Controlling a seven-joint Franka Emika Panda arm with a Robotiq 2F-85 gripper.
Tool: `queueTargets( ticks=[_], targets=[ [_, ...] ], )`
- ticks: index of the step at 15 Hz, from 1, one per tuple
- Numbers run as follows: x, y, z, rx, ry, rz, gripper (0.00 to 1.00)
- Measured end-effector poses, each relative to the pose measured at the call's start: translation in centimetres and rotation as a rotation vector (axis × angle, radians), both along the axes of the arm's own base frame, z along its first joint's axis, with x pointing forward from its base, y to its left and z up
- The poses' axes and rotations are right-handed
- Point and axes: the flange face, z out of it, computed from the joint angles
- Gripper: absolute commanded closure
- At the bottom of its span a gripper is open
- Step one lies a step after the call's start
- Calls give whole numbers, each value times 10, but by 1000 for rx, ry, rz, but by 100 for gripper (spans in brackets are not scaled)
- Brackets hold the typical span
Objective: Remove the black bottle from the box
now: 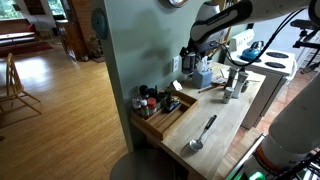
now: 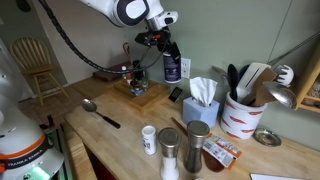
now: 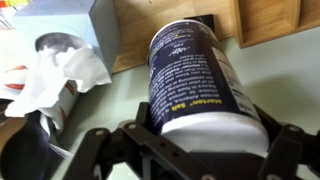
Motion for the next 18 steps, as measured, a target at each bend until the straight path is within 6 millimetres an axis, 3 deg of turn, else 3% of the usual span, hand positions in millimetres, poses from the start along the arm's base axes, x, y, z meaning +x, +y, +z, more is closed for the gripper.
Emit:
queueTargets(
  ticks=[5, 13, 18],
  targets=[
    [-36, -37, -3, 21, 39, -112, 31],
    [-85, -61, -45, 61, 120, -270, 31],
    [-122, -93, -33, 104, 72, -462, 31]
  ],
)
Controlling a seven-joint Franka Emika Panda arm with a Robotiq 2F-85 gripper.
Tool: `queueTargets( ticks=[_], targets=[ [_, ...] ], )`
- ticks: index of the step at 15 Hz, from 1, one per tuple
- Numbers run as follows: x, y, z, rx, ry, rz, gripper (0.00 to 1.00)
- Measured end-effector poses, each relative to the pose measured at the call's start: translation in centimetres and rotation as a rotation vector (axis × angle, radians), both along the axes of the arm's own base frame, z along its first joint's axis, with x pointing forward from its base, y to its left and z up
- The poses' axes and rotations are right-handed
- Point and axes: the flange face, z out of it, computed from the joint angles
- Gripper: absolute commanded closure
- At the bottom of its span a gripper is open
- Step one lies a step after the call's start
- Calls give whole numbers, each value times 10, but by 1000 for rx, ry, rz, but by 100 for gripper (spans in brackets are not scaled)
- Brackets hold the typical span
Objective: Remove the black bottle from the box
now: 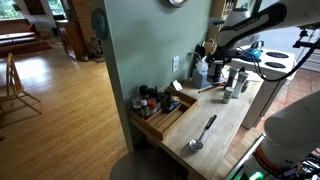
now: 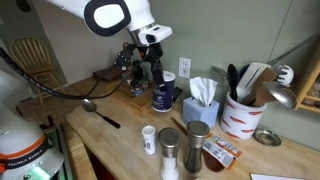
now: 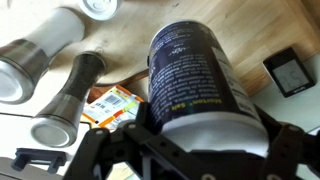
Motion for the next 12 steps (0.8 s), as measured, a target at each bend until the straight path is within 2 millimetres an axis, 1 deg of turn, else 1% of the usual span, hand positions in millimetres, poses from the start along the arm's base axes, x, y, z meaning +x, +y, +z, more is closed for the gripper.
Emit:
queueTargets(
  ticks=[3, 5, 6, 9, 11, 12],
  targets=[
    [-18, -14, 23, 8, -54, -115, 31],
    [-26, -13, 32, 14, -57, -156, 31],
    [-28, -9, 32, 19, -49, -169, 6],
    [-30, 7, 21, 29, -20, -190, 6],
    [-31, 8, 17, 31, -14, -192, 6],
    [-31, 8, 18, 30, -14, -194, 31]
  ],
)
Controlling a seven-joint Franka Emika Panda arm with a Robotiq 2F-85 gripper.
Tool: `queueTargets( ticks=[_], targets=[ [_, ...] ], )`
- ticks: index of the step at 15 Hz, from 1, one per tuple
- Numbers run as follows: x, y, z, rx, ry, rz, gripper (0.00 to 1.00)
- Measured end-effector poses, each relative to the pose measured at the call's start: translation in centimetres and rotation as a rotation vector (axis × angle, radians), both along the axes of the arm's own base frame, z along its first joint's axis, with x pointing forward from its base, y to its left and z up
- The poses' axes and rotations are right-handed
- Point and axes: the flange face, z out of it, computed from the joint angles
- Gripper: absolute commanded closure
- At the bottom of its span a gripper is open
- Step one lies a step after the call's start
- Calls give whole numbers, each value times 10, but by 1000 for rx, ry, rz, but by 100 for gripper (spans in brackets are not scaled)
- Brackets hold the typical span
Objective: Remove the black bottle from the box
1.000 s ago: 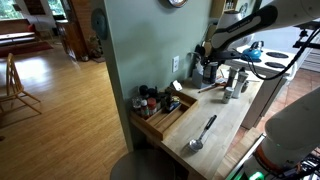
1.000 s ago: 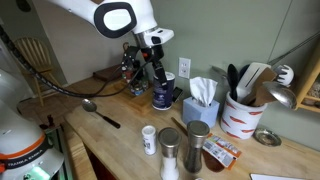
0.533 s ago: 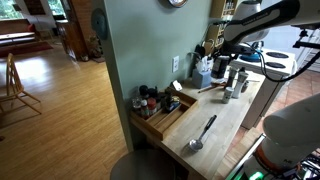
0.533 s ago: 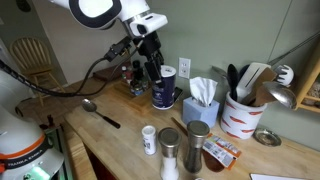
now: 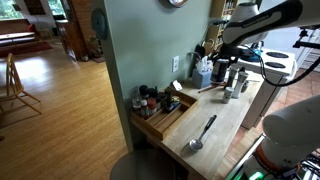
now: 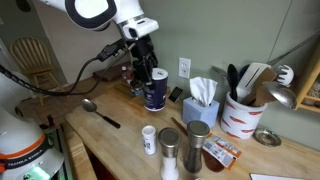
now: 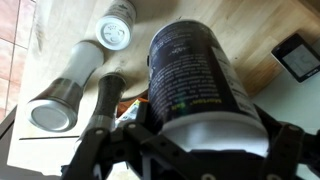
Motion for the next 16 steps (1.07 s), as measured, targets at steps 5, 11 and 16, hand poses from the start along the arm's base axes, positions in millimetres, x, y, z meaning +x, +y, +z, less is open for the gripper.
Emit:
queueTargets(
  ticks=[5, 11, 16],
  targets=[
    [5, -2, -17, 13, 28, -5, 31],
    [10, -32, -79, 58, -15, -128, 31],
    [-1, -79, -107, 41, -106, -228, 31]
  ],
)
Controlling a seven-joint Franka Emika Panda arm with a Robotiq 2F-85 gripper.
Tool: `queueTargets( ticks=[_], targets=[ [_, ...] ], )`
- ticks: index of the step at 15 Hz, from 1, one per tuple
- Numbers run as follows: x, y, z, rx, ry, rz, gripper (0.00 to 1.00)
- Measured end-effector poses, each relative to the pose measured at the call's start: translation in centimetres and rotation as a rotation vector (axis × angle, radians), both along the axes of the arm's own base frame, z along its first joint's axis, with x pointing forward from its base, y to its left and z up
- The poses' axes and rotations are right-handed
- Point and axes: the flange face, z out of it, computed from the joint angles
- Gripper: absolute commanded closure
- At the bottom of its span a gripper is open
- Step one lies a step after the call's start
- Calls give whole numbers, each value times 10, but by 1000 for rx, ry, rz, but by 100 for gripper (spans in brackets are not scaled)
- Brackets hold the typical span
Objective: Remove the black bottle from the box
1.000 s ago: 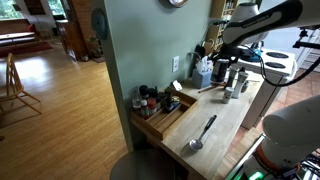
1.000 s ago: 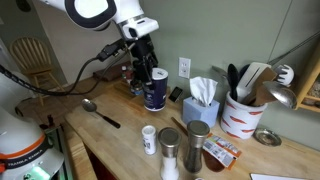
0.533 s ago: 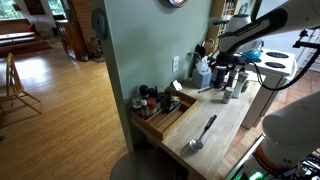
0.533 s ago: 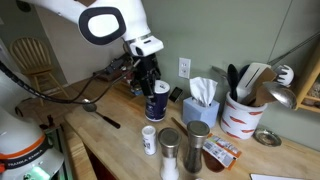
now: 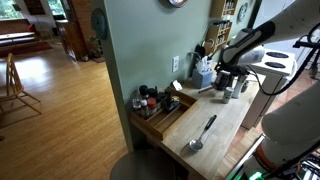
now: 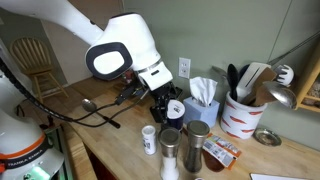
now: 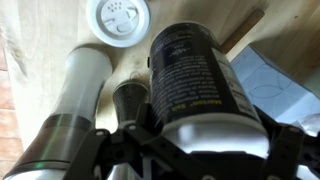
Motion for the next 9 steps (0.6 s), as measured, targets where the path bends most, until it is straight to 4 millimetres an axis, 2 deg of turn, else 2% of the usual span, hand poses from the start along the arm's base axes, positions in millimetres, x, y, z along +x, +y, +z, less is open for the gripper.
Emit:
queueTargets(
  ticks=[2, 7, 8, 9],
  targets=[
    [-3, -6, -10, -6, -15, -19, 31],
    [-4, -4, -29, -2, 6, -38, 31],
    [-5, -3, -31, -2, 11, -42, 22],
    [-6, -3, -33, -3, 16, -43, 2]
  ],
)
